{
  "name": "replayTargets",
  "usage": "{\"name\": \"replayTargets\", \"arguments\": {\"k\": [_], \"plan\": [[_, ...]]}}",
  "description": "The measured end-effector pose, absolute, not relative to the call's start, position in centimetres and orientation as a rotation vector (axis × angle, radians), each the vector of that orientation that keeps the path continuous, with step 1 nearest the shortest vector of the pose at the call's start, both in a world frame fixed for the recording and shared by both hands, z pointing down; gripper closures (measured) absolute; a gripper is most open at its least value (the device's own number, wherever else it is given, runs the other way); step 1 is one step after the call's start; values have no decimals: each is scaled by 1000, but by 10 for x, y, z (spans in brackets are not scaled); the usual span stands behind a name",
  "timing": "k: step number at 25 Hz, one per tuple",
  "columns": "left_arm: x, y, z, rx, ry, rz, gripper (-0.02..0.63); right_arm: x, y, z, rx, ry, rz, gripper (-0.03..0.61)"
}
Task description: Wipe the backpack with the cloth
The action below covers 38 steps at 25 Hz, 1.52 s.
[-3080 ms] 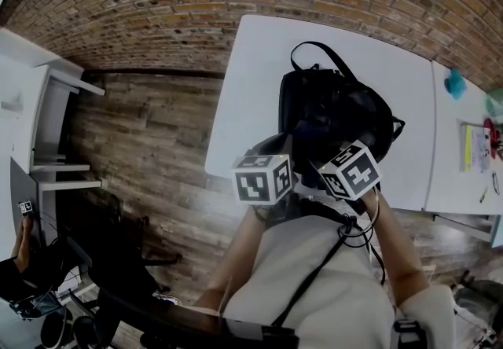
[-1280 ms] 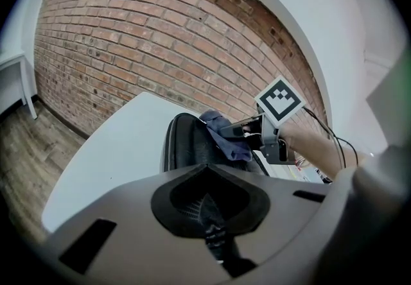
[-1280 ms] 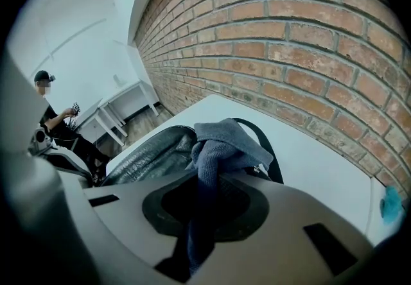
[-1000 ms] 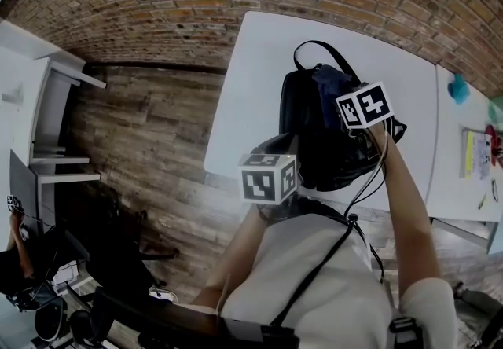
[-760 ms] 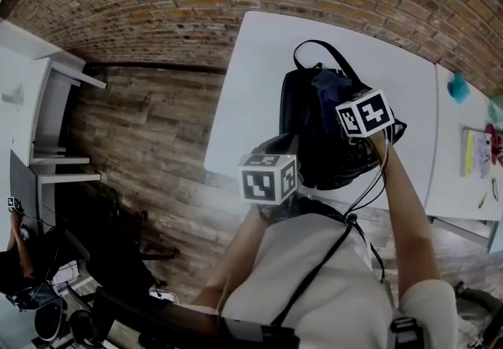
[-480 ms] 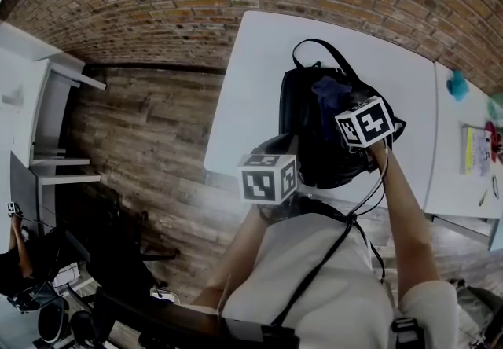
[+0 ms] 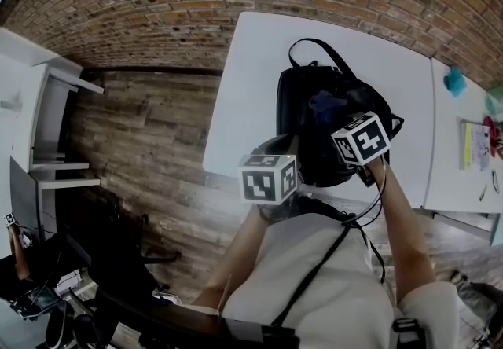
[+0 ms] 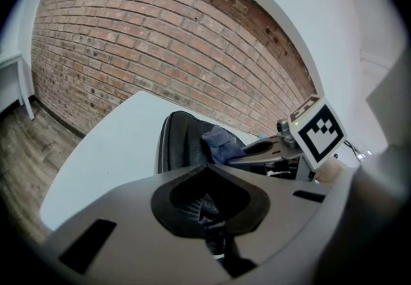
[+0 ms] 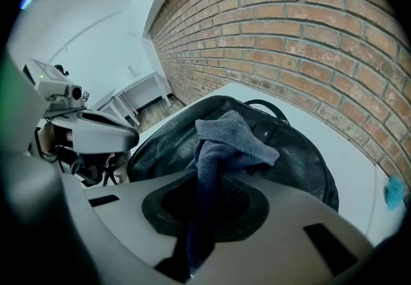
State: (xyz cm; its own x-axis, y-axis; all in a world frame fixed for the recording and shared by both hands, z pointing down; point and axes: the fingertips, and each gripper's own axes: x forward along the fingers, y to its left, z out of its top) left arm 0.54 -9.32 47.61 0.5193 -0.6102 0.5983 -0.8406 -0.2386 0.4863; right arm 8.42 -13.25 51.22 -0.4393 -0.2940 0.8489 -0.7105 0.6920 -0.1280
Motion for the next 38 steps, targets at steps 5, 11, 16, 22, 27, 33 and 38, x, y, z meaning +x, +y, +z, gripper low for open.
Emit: {"name": "replayTargets", "arguments": {"k": [5, 11, 16, 22, 27, 33, 38], "plan": [[8, -91, 476, 1959, -1178, 365, 611, 84, -117, 512, 756, -2030, 606, 531], [9, -91, 477, 1960, -1172, 366, 610, 83, -101, 512, 739, -2035, 624, 532], [11, -92, 476, 1963, -1166, 365, 611, 83, -92, 510, 737, -2038, 635, 532], [12, -92, 477, 1962, -1161, 363, 611, 84, -83, 510, 728, -2044, 657, 531], [15, -93, 477, 1965, -1154, 369, 611, 84, -73, 509, 711, -2044, 665, 532], [18, -93, 480, 1963, -1145, 370, 611, 86, -59, 509, 680, -2043, 682, 531], [22, -93, 480, 1965, -1134, 377, 611, 86, -47, 510, 636, -2034, 705, 532]]}}
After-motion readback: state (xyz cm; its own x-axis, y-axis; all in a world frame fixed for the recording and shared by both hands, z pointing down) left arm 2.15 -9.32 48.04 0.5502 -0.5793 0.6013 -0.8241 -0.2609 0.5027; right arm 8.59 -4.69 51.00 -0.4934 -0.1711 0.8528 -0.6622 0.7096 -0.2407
